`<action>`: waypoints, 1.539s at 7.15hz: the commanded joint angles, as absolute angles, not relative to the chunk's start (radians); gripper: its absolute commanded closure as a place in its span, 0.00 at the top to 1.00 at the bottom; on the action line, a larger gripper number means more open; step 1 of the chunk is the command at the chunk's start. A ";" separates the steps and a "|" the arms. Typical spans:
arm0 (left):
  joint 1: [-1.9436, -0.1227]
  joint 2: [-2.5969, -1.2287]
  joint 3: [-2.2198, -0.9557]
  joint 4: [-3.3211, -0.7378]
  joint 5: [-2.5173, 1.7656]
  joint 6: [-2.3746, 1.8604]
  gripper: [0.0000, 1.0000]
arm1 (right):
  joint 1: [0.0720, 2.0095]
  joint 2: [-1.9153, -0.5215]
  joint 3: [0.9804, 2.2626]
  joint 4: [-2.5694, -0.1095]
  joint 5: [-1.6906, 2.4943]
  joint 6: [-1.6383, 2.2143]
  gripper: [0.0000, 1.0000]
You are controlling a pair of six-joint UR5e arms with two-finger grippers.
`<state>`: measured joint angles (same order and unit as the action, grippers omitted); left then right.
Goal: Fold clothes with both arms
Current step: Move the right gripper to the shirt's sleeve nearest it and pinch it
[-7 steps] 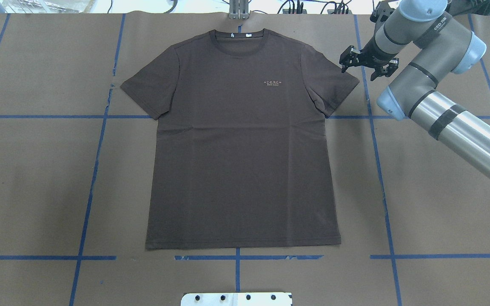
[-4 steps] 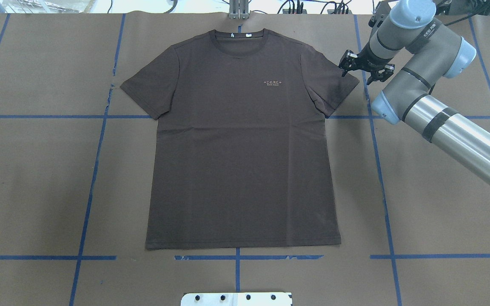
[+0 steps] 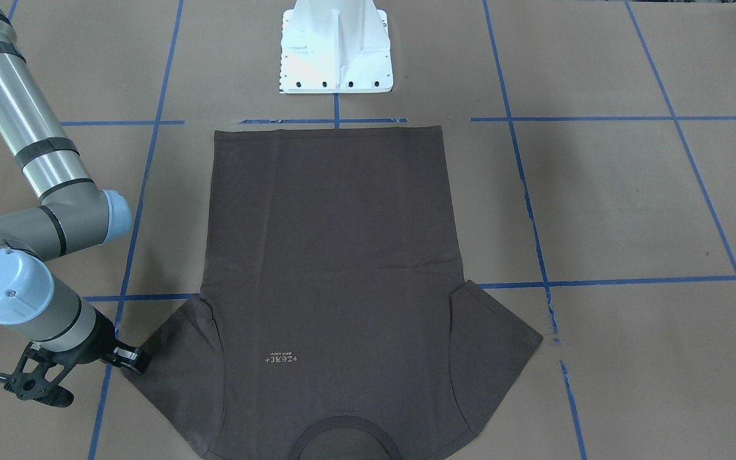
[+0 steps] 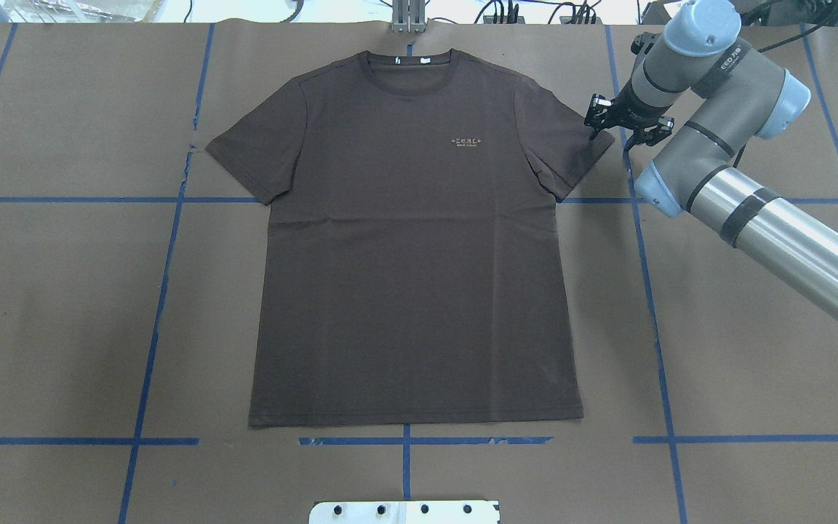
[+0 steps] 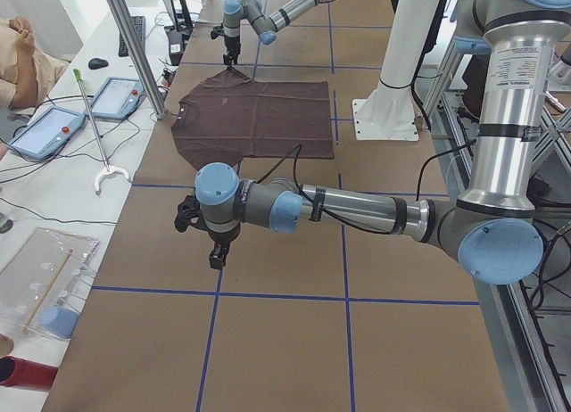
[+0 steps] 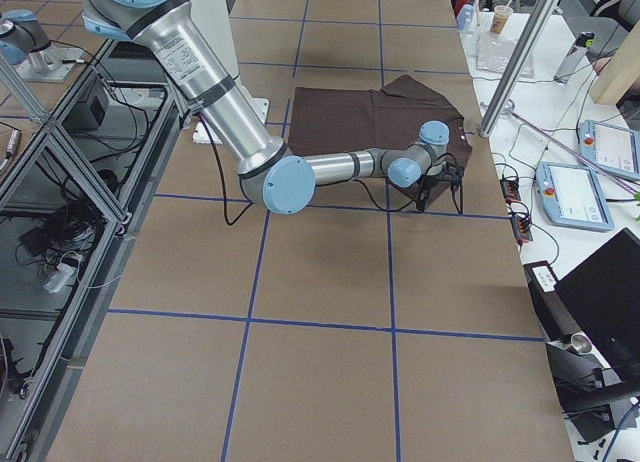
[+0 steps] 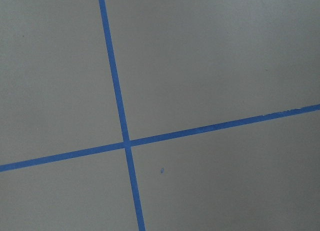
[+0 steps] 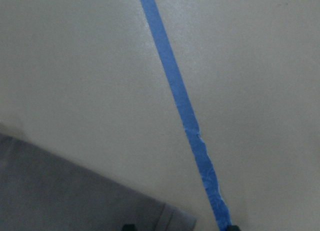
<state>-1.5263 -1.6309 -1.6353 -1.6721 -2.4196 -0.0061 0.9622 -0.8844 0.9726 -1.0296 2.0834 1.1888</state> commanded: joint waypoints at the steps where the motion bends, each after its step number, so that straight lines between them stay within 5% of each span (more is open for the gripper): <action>1: -1.526 -1.631 -1.634 -1.672 -2.421 -0.006 1.00 | 0.963 -0.885 0.971 -1.032 2.083 1.189 0.00; 11: -1.526 -1.631 -1.635 -1.672 -2.421 -0.008 1.00 | 0.819 -0.657 0.902 -1.032 1.928 1.434 0.00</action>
